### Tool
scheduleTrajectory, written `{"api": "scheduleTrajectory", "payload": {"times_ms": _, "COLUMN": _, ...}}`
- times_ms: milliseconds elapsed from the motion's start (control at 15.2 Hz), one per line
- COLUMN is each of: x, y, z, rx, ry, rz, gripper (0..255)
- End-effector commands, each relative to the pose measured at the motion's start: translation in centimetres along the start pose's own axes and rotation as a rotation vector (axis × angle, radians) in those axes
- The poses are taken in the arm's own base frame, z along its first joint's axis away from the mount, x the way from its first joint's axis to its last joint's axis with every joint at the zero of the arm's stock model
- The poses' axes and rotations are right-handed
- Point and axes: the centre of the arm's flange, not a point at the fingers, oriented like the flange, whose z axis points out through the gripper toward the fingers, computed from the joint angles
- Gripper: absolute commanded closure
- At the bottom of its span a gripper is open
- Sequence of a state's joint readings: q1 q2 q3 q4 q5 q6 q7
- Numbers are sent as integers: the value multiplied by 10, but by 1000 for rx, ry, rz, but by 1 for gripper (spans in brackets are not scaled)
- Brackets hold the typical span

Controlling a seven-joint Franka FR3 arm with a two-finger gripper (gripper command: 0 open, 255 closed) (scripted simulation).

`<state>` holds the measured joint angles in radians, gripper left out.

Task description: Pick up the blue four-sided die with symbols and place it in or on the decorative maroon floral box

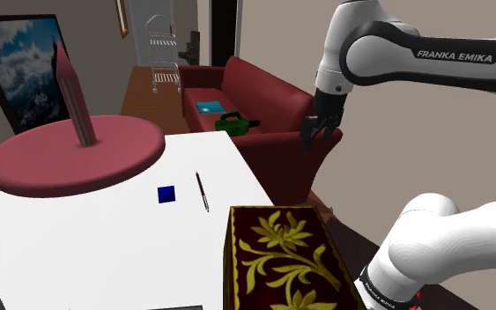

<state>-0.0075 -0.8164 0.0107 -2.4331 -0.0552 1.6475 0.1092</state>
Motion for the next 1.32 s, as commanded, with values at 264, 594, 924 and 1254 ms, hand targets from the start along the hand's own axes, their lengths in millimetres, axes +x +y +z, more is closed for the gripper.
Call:
{"api": "scheduleTrajectory", "payload": {"times_ms": 264, "x": 20, "y": -46, "z": 11, "rx": 12, "ry": -3, "rz": 19, "gripper": 0}}
{"api": "scheduleTrajectory", "payload": {"times_ms": 594, "x": 46, "y": -103, "z": 23, "rx": 26, "ry": -7, "rz": 42, "gripper": 0}}
{"api": "scheduleTrajectory", "payload": {"times_ms": 924, "x": 74, "y": -160, "z": 35, "rx": 41, "ry": -11, "rz": 65, "gripper": 0}}
{"api": "scheduleTrajectory", "payload": {"times_ms": 1254, "x": 102, "y": -216, "z": 47, "rx": 55, "ry": -15, "rz": 89, "gripper": 0}}
